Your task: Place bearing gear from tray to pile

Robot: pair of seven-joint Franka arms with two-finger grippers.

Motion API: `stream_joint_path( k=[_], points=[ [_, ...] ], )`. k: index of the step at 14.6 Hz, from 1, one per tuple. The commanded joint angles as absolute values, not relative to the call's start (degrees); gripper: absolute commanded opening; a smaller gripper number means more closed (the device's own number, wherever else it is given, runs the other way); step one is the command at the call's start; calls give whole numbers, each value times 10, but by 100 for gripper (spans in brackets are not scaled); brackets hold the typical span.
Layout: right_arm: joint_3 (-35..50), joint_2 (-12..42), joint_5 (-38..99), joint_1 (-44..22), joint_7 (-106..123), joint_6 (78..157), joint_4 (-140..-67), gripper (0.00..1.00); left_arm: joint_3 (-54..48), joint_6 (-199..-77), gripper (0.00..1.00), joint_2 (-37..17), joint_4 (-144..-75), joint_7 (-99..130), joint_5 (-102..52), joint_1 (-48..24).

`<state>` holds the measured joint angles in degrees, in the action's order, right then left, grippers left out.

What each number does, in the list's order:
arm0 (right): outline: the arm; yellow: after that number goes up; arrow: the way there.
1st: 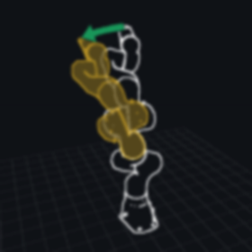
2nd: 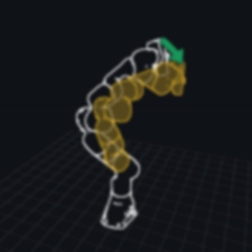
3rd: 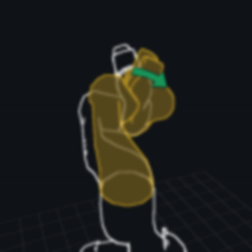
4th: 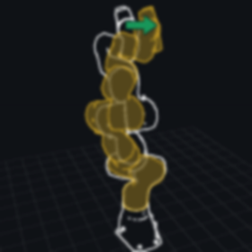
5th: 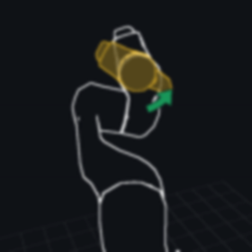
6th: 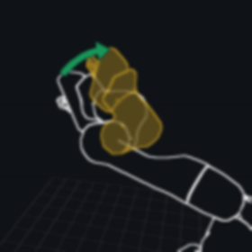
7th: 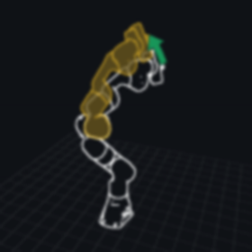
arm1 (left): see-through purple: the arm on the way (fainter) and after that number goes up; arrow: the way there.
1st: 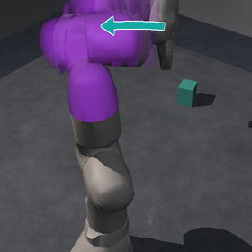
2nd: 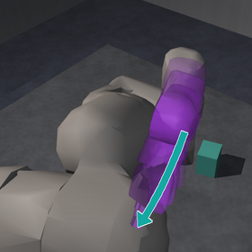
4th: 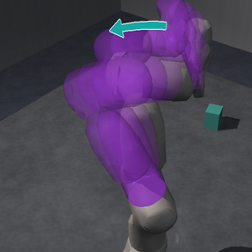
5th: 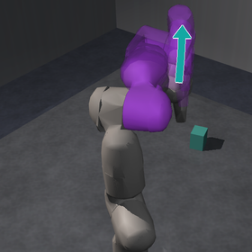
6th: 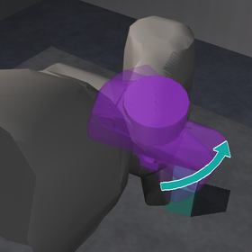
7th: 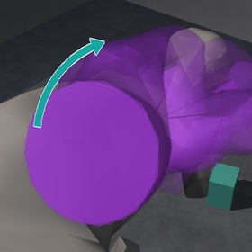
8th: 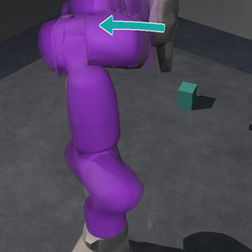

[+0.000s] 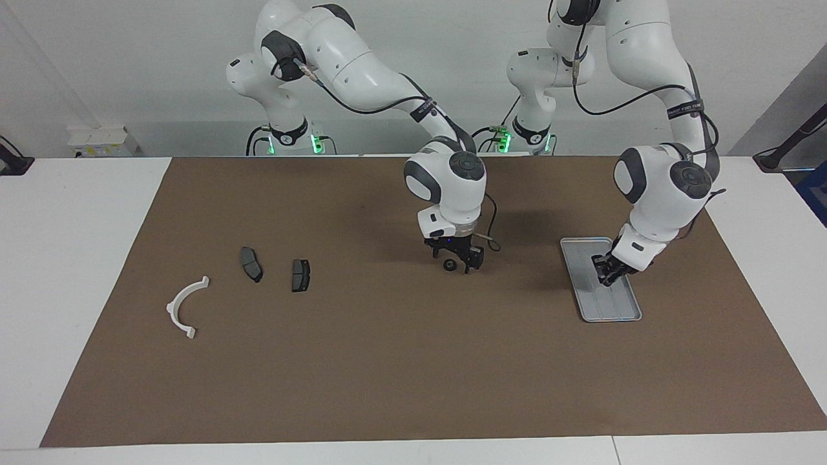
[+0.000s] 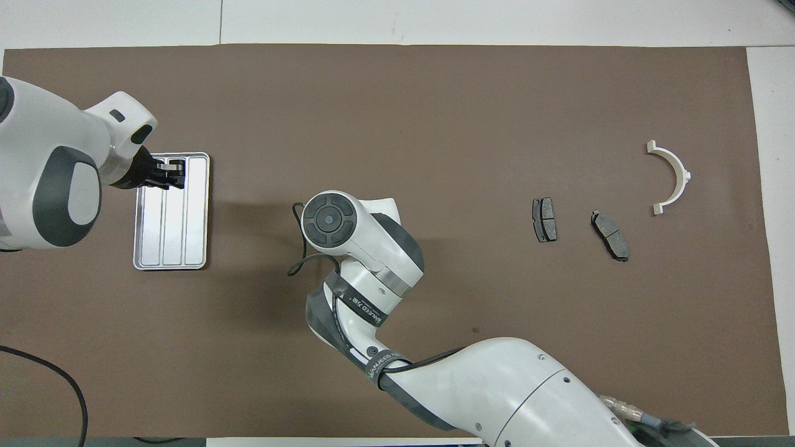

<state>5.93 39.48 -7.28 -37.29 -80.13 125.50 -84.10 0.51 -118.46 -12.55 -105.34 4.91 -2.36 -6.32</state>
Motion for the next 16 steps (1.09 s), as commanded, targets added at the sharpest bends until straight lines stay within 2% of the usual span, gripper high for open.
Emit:
stream_joint_path(
  k=[1,3,8,10,11,16],
  points=[
    [63,393,-77,-367,-813,1281,-860,70,12,-1179,0,-116,-1063,117,-30,-111],
    [63,392,-77,-366,-812,1277,-858,53,12,-1182,0,-115,-1067,120,-29,-113],
    [63,393,-77,-365,-811,1274,-853,23,13,-1184,0,-114,-1070,117,-26,-109],
    [62,393,-78,-364,-810,1272,-853,6,13,-1186,0,-114,-1070,115,-26,-108],
    [62,393,-79,-364,-809,1269,-852,0,14,-1187,0,-113,-1071,114,-26,-108],
    [60,390,-94,-352,-778,1218,-823,0,16,-1194,0,-111,-1078,112,-26,-107]
  ],
)
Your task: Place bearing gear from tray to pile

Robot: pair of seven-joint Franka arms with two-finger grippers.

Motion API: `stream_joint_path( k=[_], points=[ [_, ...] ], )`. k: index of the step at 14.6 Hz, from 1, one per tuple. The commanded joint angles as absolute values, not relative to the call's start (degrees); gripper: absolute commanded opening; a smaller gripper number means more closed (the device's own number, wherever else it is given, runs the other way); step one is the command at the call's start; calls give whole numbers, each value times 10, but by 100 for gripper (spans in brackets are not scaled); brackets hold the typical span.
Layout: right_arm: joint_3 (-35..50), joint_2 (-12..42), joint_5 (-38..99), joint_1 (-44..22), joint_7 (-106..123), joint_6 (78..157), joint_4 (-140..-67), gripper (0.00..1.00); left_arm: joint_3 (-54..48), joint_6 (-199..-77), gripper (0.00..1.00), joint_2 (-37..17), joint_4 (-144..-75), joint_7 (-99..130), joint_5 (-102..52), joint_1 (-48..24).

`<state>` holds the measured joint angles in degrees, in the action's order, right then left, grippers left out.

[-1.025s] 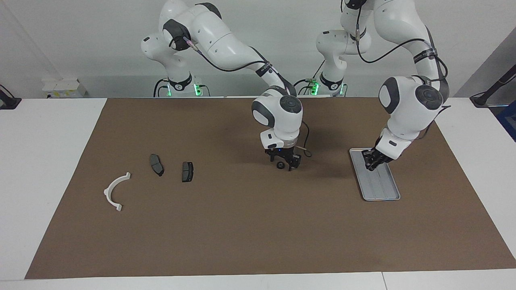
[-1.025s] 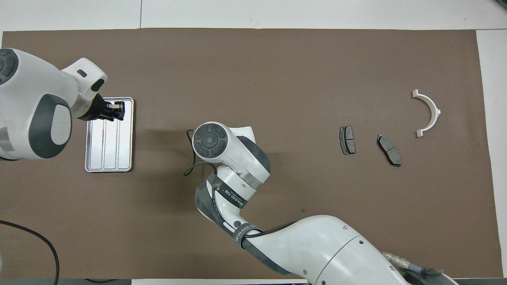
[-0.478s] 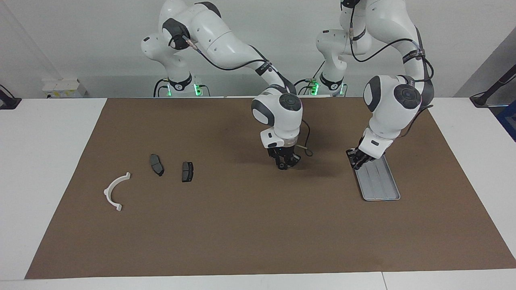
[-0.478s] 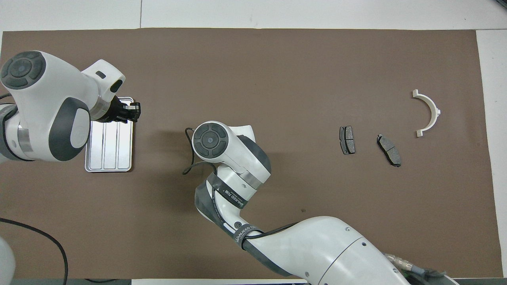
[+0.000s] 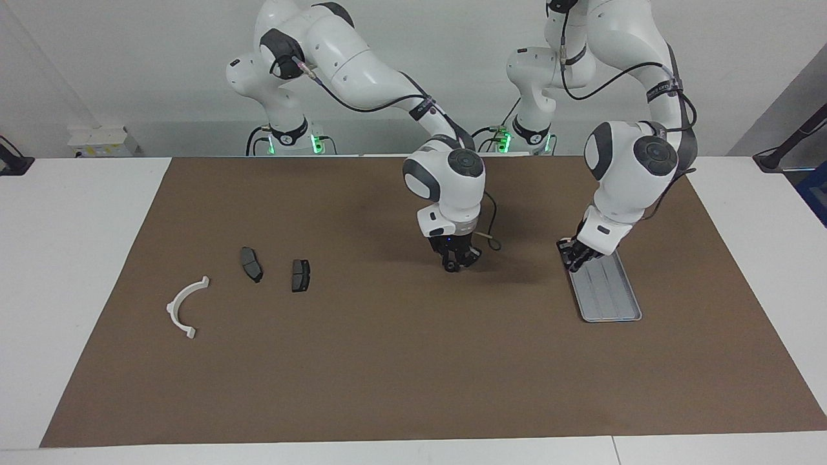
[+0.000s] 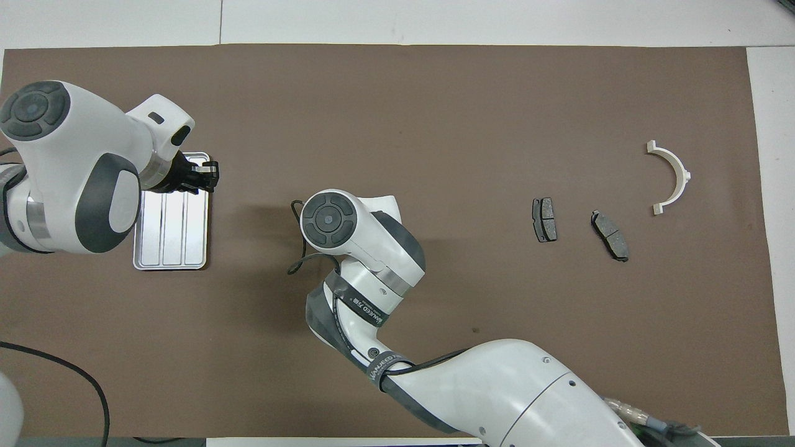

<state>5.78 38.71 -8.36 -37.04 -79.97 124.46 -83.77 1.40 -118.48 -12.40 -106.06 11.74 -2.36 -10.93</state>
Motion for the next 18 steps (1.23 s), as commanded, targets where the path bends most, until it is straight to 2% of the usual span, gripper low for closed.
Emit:
stream_joint_path(
  k=[1,7,10,14,16,18],
  points=[
    [60,386,-93,-340,-760,1204,-815,0,16,-1194,0,-111,-1078,112,-26,-107],
    [62,322,-89,-263,-580,1128,-813,0,17,-1187,0,-105,-1078,60,-25,-94],
    [62,280,-86,-207,-432,1080,-813,0,17,-1197,0,-106,-1078,110,-25,-118],
    [62,258,-86,-133,-255,1059,-813,0,16,-1206,0,-104,-1088,121,-25,-127],
    [62,258,-87,-95,-168,1063,-813,0,15,-1232,0,-102,-1100,158,-26,-159],
    [62,260,-86,-54,-94,1084,-822,0,17,-1229,0,-102,-1100,238,-26,-226]
  ],
)
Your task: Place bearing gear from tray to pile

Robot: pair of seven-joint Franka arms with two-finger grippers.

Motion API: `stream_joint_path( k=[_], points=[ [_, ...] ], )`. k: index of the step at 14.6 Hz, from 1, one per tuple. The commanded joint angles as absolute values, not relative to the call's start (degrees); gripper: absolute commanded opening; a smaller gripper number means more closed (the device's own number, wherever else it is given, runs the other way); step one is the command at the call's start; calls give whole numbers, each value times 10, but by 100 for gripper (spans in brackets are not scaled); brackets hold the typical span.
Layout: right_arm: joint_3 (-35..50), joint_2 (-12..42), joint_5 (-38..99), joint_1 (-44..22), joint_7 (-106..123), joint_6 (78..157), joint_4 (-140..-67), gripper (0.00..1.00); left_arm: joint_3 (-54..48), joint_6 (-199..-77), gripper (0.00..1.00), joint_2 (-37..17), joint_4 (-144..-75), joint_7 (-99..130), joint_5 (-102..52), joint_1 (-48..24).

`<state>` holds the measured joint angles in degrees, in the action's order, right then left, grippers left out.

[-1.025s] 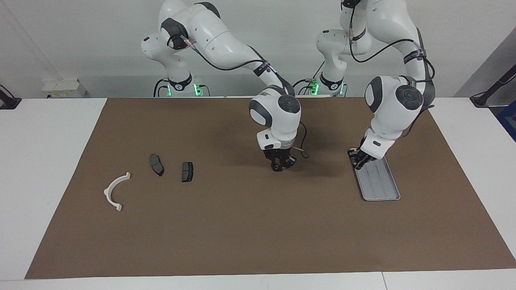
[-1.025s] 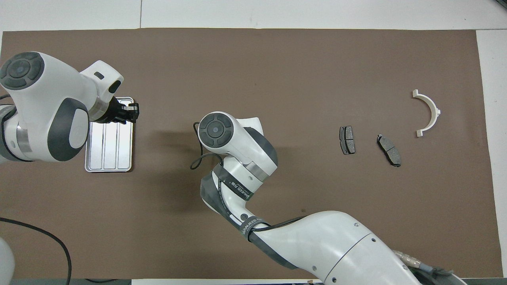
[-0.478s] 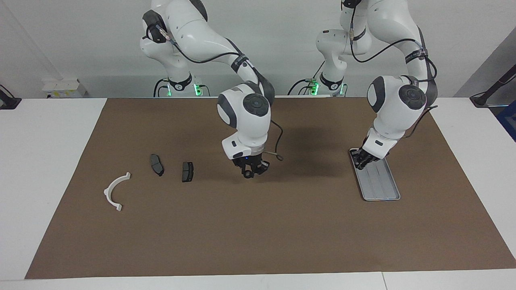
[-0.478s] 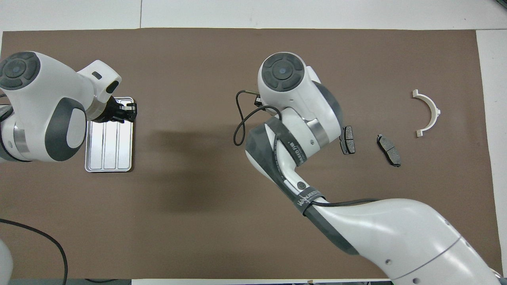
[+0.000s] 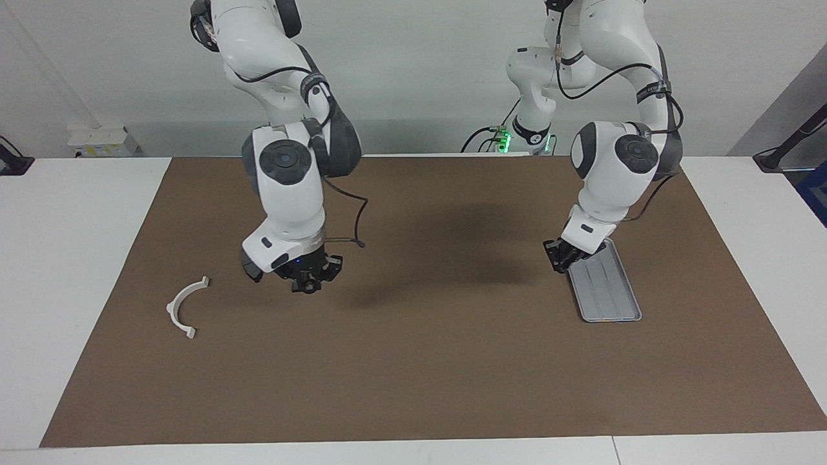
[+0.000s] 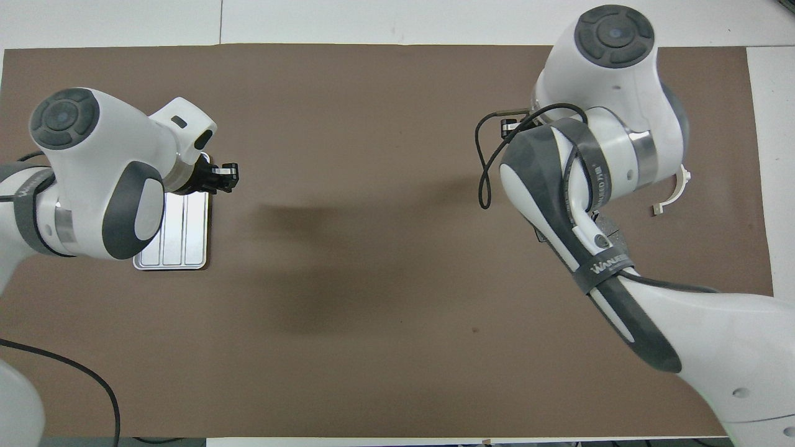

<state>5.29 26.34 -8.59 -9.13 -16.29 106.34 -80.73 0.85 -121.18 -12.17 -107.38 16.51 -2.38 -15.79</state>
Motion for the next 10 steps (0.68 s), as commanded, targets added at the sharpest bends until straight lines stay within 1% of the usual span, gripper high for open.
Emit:
stream_joint_path(
  k=[1,3,5,7,10],
  points=[
    [62,259,-85,-40,-64,1100,-830,0,17,-1227,0,-101,-1100,271,-26,-257],
    [62,259,-84,-19,-39,1122,-848,0,17,-1228,0,-97,-1105,333,-25,-314],
    [62,259,-84,4,-13,1167,-882,0,17,-1229,0,-96,-1109,369,-25,-350],
    [62,263,-84,22,5,1215,-916,0,17,-1237,0,-98,-1122,391,-25,-379],
    [62,278,-84,29,6,1252,-932,0,16,-1273,0,-112,-1139,411,-10,-392]
  ],
)
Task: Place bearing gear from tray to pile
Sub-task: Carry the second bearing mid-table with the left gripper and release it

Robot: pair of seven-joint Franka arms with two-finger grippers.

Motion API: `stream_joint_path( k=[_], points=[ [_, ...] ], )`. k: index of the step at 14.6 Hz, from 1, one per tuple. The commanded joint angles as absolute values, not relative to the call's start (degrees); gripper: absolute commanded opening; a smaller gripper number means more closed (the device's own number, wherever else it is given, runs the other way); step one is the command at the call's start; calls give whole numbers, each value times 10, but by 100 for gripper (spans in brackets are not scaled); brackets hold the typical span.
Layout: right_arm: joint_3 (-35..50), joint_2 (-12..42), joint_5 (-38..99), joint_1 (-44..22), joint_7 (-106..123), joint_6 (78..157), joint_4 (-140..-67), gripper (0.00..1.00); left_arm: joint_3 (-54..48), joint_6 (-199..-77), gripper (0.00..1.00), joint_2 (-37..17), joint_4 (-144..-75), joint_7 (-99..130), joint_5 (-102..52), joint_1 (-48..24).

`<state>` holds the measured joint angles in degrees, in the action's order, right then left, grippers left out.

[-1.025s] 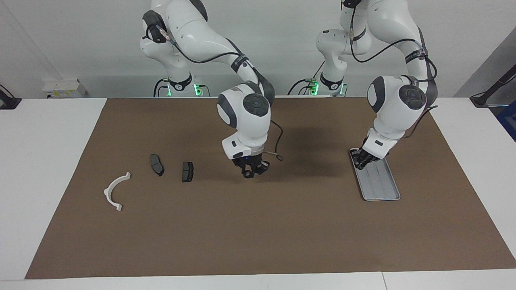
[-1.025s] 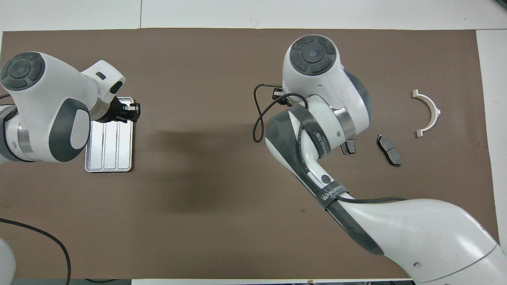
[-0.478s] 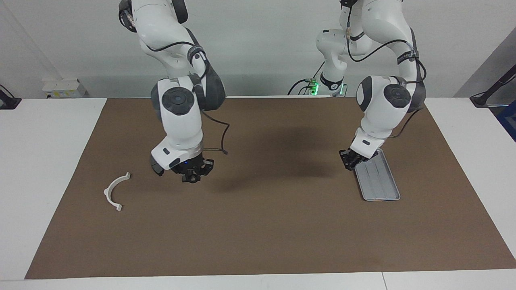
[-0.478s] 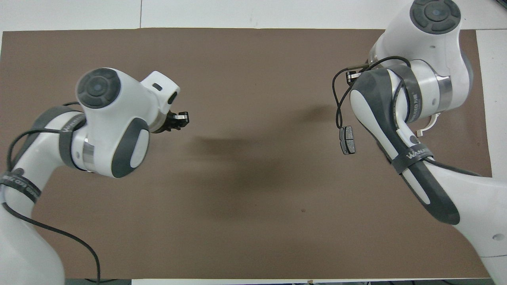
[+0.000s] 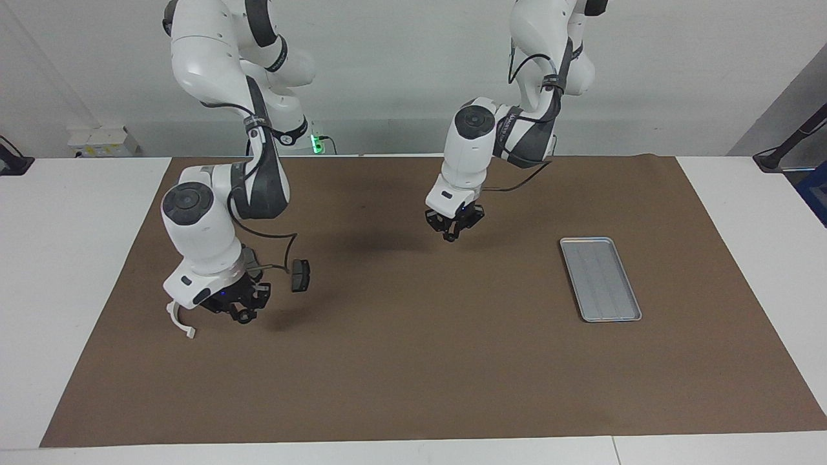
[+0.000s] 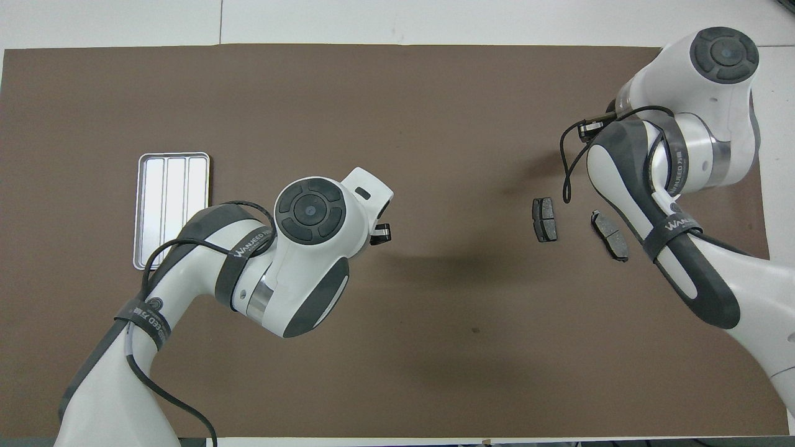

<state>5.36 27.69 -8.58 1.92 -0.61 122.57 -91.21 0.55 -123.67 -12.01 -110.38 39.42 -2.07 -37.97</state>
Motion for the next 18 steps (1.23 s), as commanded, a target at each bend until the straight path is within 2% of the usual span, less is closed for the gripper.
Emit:
stream_joint_path(
  k=[1,7,17,18],
  points=[
    [62,287,-83,32,7,1263,-934,0,17,-1291,0,-115,-1149,411,-9,-395],
    [62,315,-84,40,7,1328,-957,0,17,-1342,0,-150,-1165,411,10,-395],
    [62,315,-83,47,5,1337,-968,0,17,-1377,0,-162,-1183,411,18,-395],
    [62,314,-83,47,4,1337,-968,0,17,-1377,10,-162,-1183,411,18,-395]
  ],
)
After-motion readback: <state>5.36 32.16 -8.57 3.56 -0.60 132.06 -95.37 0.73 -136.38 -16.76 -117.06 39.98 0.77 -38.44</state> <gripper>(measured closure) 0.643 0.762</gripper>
